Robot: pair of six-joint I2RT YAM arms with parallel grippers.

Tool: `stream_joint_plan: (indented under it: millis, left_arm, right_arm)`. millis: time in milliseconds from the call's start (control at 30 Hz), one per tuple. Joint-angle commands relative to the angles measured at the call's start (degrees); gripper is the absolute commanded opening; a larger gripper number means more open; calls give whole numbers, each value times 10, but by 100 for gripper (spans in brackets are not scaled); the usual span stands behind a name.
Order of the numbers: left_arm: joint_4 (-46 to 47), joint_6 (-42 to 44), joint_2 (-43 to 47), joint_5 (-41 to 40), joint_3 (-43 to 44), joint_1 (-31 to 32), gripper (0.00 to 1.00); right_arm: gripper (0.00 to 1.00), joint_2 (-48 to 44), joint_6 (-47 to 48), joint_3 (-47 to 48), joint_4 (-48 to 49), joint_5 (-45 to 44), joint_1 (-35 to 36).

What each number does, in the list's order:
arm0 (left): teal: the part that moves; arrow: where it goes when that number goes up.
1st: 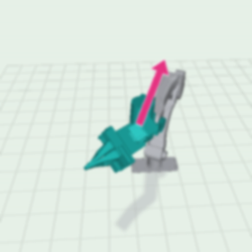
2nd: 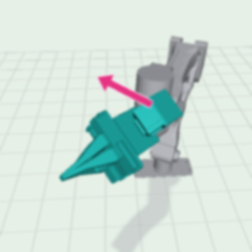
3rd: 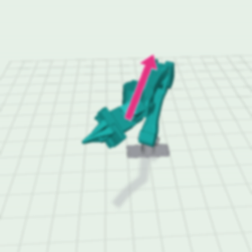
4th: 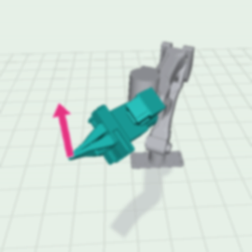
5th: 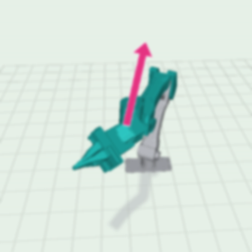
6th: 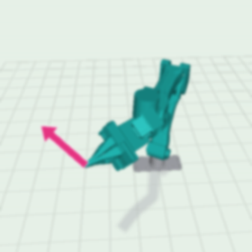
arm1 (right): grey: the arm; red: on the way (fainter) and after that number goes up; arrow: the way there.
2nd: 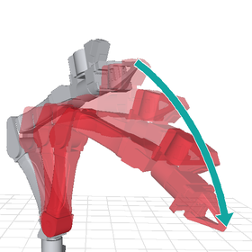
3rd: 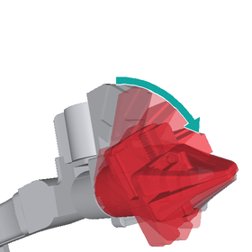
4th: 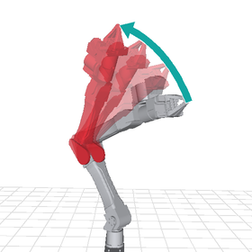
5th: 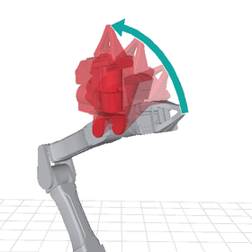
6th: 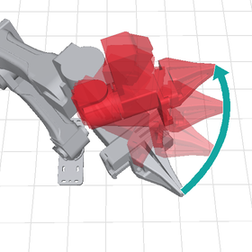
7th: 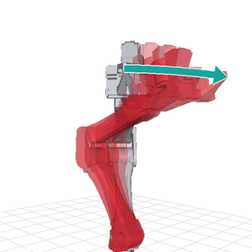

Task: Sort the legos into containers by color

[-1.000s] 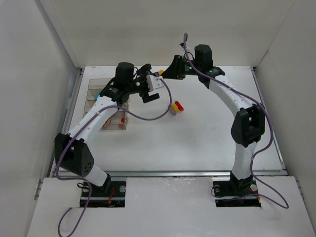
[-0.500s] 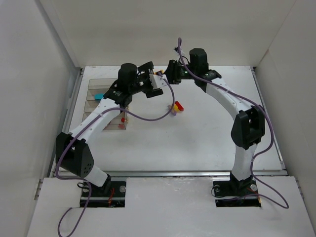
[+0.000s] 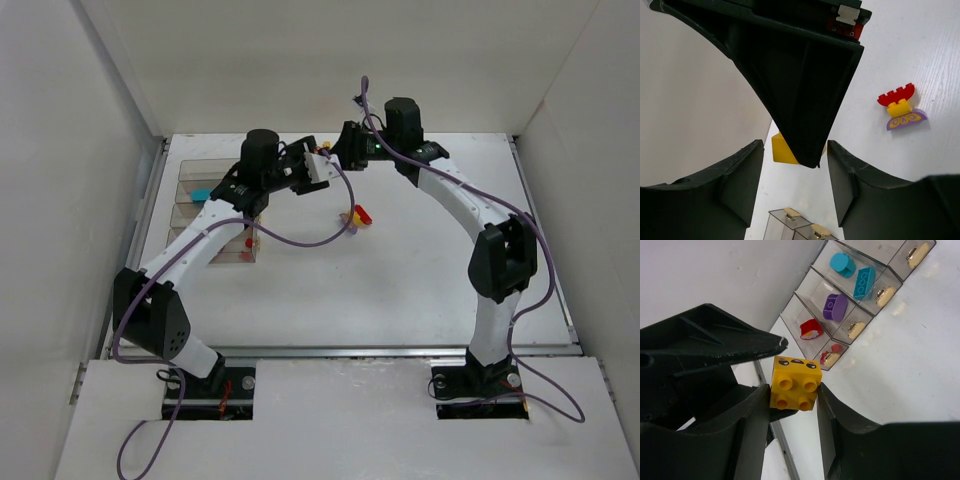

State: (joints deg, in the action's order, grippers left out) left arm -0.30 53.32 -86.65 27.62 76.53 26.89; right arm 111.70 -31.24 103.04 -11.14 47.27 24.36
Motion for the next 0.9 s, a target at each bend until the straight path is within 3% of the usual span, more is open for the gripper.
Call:
stream_joint_plan:
  millis: [0,400,533,567,600,733,833,867]
  left_arm:
    - [7,-1,16,17,24,3,50]
    - [-15,-1,16,11,29,8,0]
    - [-15,-1,16,6,29,8,0]
    - [-15,-6,16,6,29,8,0]
    - [-20,-6,21,6,29,8,0]
    - [-25,-6,26,6,29,8,0]
    - [-25,-6,26,1,24,8,0]
    - [-30,-6,26,-5,24,8,0]
  right_arm:
    - [0,-23,12,21,21,20,0]
    - [0,-23,7,26,21,20,0]
    - [2,-23,1,31,21,26,0]
    - [10,-23,1,36,21,26,0]
    - [36,-17,1,37,21,26,0]
    - [85,-17,1,31,21,19,0]
    - [99,-22,1,23,21,3,0]
    - [99,-22,1,17,21,3,-7]
